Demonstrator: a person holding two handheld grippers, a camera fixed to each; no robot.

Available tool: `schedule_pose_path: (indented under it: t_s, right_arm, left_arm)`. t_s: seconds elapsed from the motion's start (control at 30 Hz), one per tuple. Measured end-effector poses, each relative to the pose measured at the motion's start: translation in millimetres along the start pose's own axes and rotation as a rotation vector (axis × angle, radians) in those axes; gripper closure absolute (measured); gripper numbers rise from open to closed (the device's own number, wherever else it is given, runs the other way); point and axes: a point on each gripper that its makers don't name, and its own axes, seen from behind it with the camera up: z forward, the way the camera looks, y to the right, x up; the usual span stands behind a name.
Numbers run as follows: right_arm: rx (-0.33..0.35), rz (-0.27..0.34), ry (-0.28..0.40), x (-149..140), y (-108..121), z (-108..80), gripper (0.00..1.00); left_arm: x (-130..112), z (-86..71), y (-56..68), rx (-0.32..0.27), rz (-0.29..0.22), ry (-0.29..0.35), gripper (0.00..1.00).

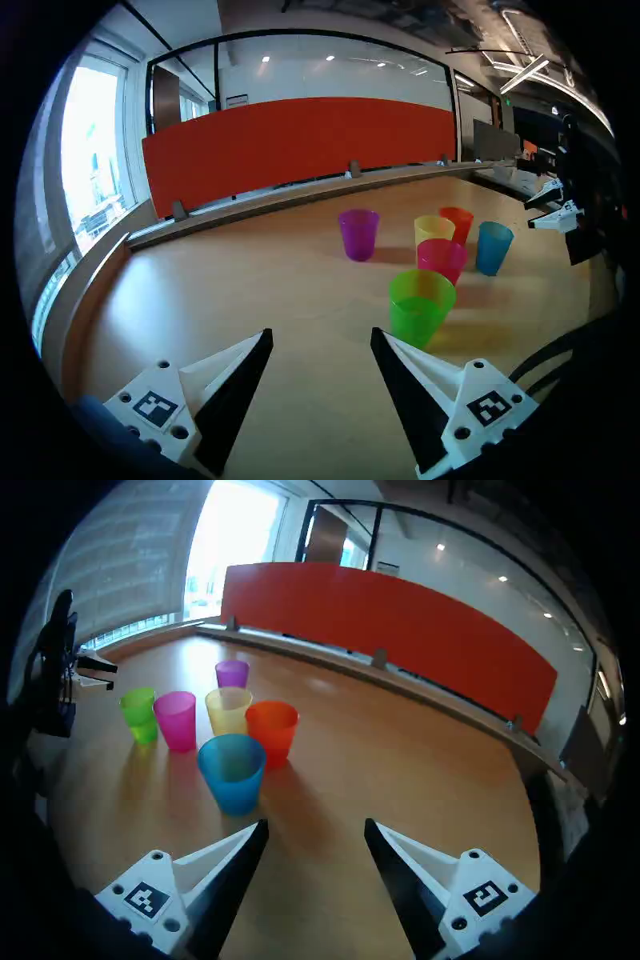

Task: Pour water

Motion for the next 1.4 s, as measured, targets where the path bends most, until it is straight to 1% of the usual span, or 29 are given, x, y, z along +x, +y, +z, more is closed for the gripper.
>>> schedule_pose_path:
  t_s: [0.13,0.27,0.37,0.57,0.77,0.87,0.97,1.07,1.17,1.27,1.4]
  right_arm:
    - [-0.052,0.014,0.050,11.0,10.2,-4.8,0.07]
    - [-0.103,0.023,0.103,21.3,18.1,-7.6,0.07]
    - [-0.140,0.039,0.139,28.9,22.4,-8.5,0.07]
    - [-0.213,0.061,0.252,55.1,30.7,-13.9,0.07]
    - [-0.289,0.060,0.347,69.9,39.7,-19.0,0.08]
    - [-0.315,0.095,0.403,80.1,43.4,-22.7,0.08]
    - [-0.324,0.148,0.457,87.7,48.3,-25.7,0.08]
    - [-0.337,0.211,0.491,91.5,57.9,-29.0,0.08]
    - [-0.346,0.263,0.516,92.4,65.2,-30.8,0.08]
    - [-0.344,0.295,0.528,91.7,67.5,-30.4,0.07]
    - [-0.340,0.309,0.550,95.1,64.7,-30.7,0.08]
  left_arm:
    - [7.1,-1.6,-11.0,0.037,-0.022,0.031,0.09]
    - [16.5,-4.3,-25.7,0.090,-0.053,0.070,0.09]
    - [25.0,-7.0,-33.5,0.124,-0.068,0.103,0.09]
    - [34.2,-8.9,-37.8,0.149,-0.079,0.145,0.09]
    - [45.7,-13.6,-38.8,0.170,-0.077,0.191,0.10]
    - [51.2,-17.1,-42.6,0.191,-0.084,0.221,0.10]
    - [50.5,-16.2,-45.6,0.209,-0.098,0.241,0.10]
    - [51.5,-15.1,-49.0,0.221,-0.115,0.251,0.10]
    - [58.8,-17.9,-55.0,0.239,-0.135,0.283,0.10]
    - [67.6,-21.7,-60.6,0.255,-0.158,0.324,0.10]
    - [75.1,-25.6,-65.8,0.268,-0.195,0.366,0.10]
